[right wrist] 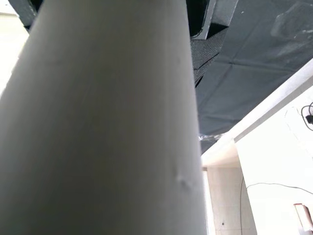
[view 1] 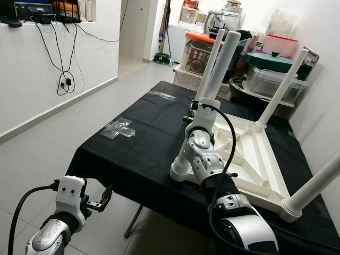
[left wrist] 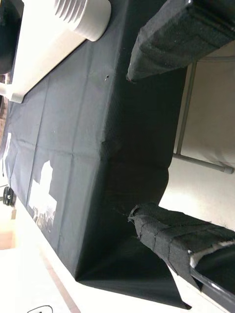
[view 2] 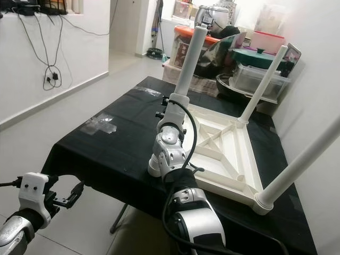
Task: Building children table
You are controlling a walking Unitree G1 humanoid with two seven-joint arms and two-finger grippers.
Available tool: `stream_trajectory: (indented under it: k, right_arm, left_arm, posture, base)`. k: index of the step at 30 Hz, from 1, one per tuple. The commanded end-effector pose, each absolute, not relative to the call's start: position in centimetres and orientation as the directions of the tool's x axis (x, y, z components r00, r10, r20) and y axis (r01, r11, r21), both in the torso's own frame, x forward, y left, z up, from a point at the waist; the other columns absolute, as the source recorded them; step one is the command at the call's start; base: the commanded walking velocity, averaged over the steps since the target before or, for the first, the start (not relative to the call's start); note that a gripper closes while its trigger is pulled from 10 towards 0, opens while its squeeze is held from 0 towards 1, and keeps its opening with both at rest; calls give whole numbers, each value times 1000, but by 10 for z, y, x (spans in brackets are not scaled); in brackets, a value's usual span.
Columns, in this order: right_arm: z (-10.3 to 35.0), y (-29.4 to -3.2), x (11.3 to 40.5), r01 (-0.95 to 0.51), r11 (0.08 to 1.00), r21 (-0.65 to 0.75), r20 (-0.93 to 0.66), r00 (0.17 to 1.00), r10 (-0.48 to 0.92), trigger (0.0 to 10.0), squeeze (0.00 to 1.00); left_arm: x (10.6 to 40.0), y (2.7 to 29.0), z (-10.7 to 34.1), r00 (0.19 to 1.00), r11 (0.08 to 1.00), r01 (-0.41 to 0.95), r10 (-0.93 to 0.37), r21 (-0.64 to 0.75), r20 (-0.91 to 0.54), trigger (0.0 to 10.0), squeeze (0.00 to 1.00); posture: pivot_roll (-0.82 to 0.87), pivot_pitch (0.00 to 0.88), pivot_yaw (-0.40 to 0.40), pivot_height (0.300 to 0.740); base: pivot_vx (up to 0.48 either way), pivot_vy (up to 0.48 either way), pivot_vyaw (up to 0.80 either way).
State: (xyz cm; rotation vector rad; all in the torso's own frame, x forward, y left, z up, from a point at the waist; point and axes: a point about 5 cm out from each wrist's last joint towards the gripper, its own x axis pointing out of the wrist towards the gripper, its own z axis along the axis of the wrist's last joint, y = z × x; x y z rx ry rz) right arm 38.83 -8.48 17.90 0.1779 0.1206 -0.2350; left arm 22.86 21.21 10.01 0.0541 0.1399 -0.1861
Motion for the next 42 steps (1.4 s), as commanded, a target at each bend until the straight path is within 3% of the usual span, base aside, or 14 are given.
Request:
stream_trajectory:
  k: [1, 14, 42]
  right_arm:
    - [108, -93, 369, 300, 947, 111, -447, 867, -222, 10000, 0]
    - [108, -93, 369, 299, 948, 110, -447, 867, -221, 10000, 0]
    - [108, -93, 369, 296, 948, 114, -446, 868, -218, 10000, 0]
  left_arm:
    - [230, 207, 104, 972, 978, 208, -203, 34, -120, 10000, 0]
    - [229, 206, 103, 970, 976, 217, -213, 27, -121, 10000, 0]
    - [229, 205, 103, 967, 974, 226, -222, 24, -123, 10000, 0]
  posture:
    - [139, 0, -166, 740]
    - [135, 0, -166, 740]
    - [135, 0, -166, 740]
  base:
    - [0, 0, 0]
    - [0, 0, 0]
    - [250, 0, 0]
